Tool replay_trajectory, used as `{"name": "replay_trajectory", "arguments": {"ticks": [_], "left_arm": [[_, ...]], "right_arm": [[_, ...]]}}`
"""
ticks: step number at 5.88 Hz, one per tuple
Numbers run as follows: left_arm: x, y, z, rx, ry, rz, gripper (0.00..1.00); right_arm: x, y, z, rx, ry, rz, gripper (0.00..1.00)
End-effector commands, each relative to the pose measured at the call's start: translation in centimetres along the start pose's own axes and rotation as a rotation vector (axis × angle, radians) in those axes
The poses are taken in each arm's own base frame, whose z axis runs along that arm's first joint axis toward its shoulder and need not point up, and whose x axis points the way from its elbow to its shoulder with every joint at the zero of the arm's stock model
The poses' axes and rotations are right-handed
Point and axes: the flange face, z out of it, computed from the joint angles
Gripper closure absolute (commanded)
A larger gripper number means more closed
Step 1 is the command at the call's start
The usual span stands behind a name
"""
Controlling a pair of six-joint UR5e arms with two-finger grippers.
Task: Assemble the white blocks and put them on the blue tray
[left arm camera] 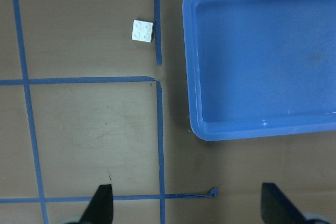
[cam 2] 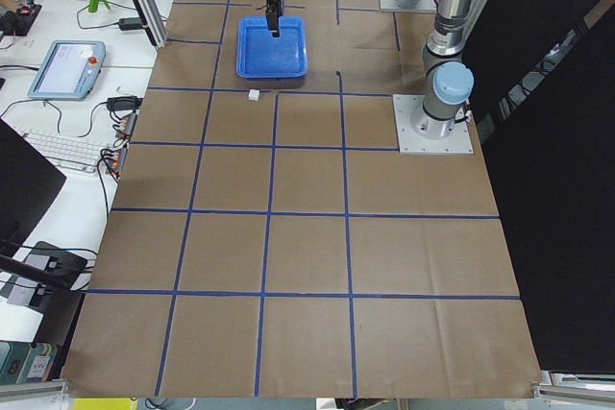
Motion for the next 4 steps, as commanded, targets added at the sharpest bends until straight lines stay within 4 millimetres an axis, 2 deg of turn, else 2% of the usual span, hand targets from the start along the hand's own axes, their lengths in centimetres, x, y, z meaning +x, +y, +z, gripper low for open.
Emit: {"name": "replay_trajectory", "arguments": {"ticks": [1, 2, 3, 4], "left_arm": [[-1.4, -2.4, 9.0, 0.068, -0.012, 0.011, 0.02], [-3.7, -2.4, 14.8, 0.114, -0.021, 0.055, 0.02], [-3.9, -3.8, 18.5, 0.147, -0.026, 0.075, 0.02], [-3.9, -4.5, 19.8, 0.154, -0.026, 0.082, 0.02]], "right_arm": [[1.4, -1.1, 1.0, -0.004, 0.003, -0.095, 0.00], [5.2, -2.3, 2.1, -0.023, -0.009, -0.187, 0.00], [10.4, -2.9, 2.9, -0.030, -0.024, -0.238, 0.00], [14.9, -4.2, 4.8, -0.032, -0.033, -0.342, 0.00]]}}
